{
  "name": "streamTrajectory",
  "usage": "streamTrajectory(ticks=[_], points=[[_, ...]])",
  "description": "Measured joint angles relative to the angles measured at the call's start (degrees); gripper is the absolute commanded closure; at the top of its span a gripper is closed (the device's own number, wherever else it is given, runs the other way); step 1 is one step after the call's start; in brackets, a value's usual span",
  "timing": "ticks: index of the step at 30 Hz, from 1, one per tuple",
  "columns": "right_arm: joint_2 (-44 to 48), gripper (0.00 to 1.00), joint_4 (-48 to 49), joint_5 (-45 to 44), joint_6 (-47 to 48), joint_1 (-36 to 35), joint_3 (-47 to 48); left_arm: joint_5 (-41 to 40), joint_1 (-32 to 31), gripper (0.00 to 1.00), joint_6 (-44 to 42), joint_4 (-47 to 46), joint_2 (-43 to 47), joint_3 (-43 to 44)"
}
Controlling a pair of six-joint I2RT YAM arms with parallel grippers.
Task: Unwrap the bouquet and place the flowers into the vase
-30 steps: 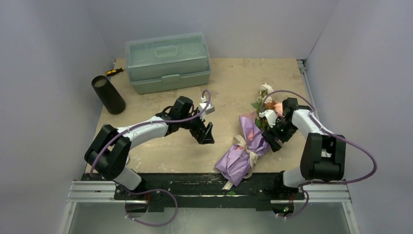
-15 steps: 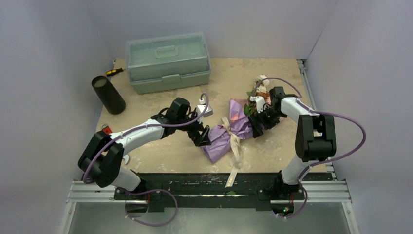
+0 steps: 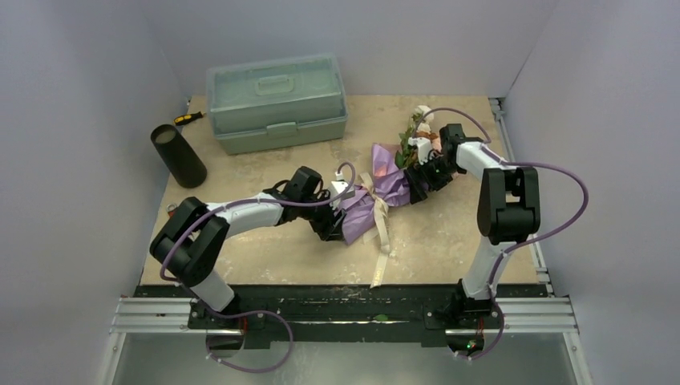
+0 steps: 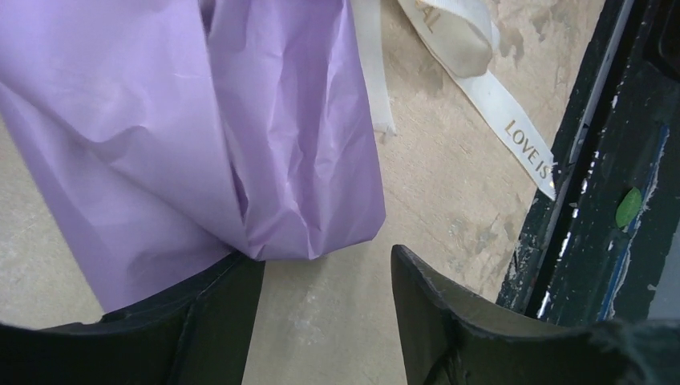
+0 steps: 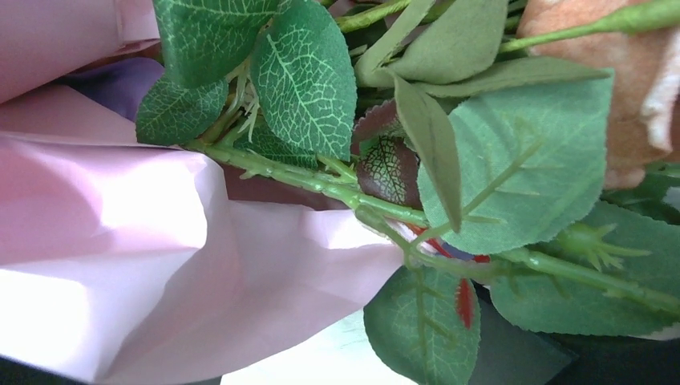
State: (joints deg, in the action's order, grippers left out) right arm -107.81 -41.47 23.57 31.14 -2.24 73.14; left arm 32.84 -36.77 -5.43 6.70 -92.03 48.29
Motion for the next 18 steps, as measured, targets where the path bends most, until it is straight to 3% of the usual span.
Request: streamTrajectory(ticks=[7, 15, 18], points=[[0.0, 0.03, -2.4, 1.4, 2.3, 0.0, 4.7, -0.5, -1.6, 0.46, -2.7, 1.1, -2.7, 2.7], [13.9, 0.06, -9.7, 8.9, 3.1, 1.5, -1.4, -0.5, -2.1, 0.48, -13.6, 1.8, 14.0, 1.1], [17.7, 0.08, -11.5, 11.8, 2.2, 2.3, -4.8, 0.2, -4.3, 0.51, -18.0, 1.7, 15.2, 1.2]])
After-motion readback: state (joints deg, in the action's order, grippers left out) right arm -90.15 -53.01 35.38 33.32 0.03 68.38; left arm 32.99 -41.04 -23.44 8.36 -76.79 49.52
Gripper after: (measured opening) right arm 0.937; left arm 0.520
